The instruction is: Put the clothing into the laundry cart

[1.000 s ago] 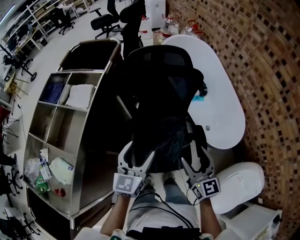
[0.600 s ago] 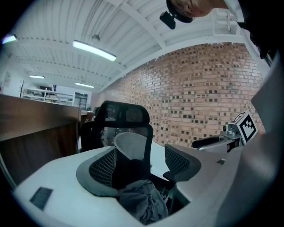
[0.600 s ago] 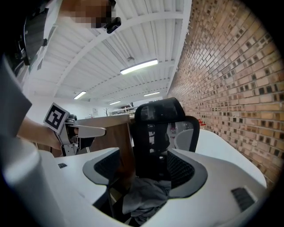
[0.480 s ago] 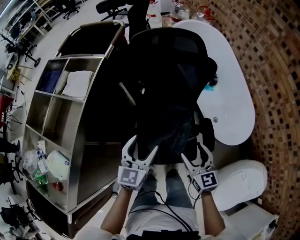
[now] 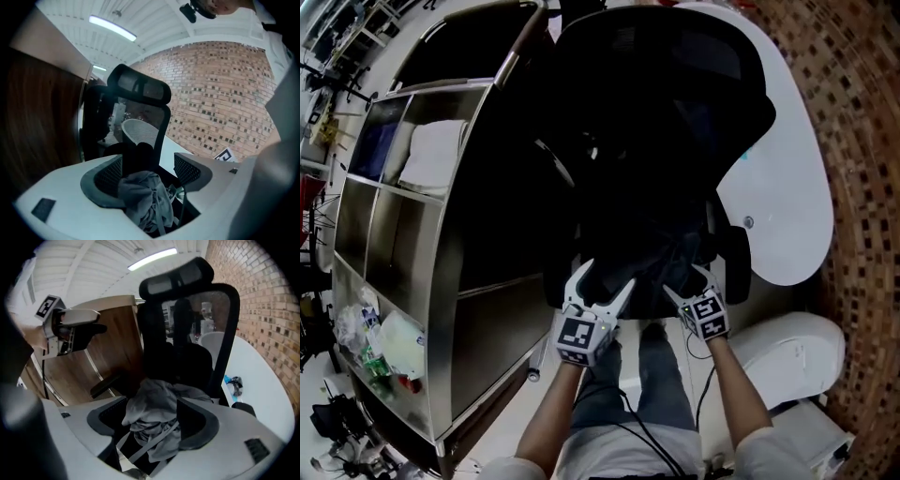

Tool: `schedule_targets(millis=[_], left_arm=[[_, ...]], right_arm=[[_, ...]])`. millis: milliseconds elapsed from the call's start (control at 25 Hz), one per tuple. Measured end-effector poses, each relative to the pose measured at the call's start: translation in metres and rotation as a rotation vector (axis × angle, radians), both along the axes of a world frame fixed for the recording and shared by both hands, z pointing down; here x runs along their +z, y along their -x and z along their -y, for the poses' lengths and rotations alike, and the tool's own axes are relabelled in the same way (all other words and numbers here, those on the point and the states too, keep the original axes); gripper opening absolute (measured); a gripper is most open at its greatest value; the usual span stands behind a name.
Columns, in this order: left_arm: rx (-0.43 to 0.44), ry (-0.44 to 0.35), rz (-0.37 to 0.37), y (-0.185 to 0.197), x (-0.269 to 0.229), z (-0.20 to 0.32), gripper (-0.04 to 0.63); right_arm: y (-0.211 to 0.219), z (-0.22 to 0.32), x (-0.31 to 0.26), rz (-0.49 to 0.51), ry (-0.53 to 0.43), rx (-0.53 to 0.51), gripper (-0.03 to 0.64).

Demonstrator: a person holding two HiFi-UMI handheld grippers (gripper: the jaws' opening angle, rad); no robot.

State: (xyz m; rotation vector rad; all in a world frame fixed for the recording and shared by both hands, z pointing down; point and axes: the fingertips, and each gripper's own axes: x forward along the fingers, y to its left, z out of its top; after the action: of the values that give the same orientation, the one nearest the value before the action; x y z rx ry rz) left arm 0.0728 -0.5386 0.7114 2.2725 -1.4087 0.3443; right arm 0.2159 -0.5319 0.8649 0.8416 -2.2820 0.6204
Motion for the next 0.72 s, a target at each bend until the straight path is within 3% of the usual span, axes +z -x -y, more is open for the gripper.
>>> schedule_targets(millis=[160, 200, 280, 320, 520, 720], left_arm=[[0.024, 0.029, -0.013, -0.009, 0.026, 0.000, 0.341], [0.033, 0.038, -0.013, -0.012, 0.034, -0.001, 0.341], [0.051, 0.059, -0.013, -0.017, 0.050, -0.004, 0.341], [0.056, 0.070, -0.014, -0.020, 0.057, -0.005, 0.341], [0.097, 0.110, 0.014, -0.022, 0.094, -0.018, 0.341], [0.062, 0.149, 0.012, -0.021, 0.106, -0.019, 0.341]], right_arm=[[-0.002, 0.025, 0.078, -0.048, 0.092, 0.032, 0.398], [0.000, 0.029, 0.097, -0.067, 0.106, 0.012, 0.436], [0.007, 0.032, 0.133, -0.129, 0.113, -0.080, 0.595], [0.010, 0.031, 0.151, -0.173, 0.107, -0.148, 0.635], [0.026, 0.026, 0.227, -0.443, 0.006, -0.511, 0.638], [0.049, 0.058, 0.263, -0.619, -0.119, -0.690, 0.638]])
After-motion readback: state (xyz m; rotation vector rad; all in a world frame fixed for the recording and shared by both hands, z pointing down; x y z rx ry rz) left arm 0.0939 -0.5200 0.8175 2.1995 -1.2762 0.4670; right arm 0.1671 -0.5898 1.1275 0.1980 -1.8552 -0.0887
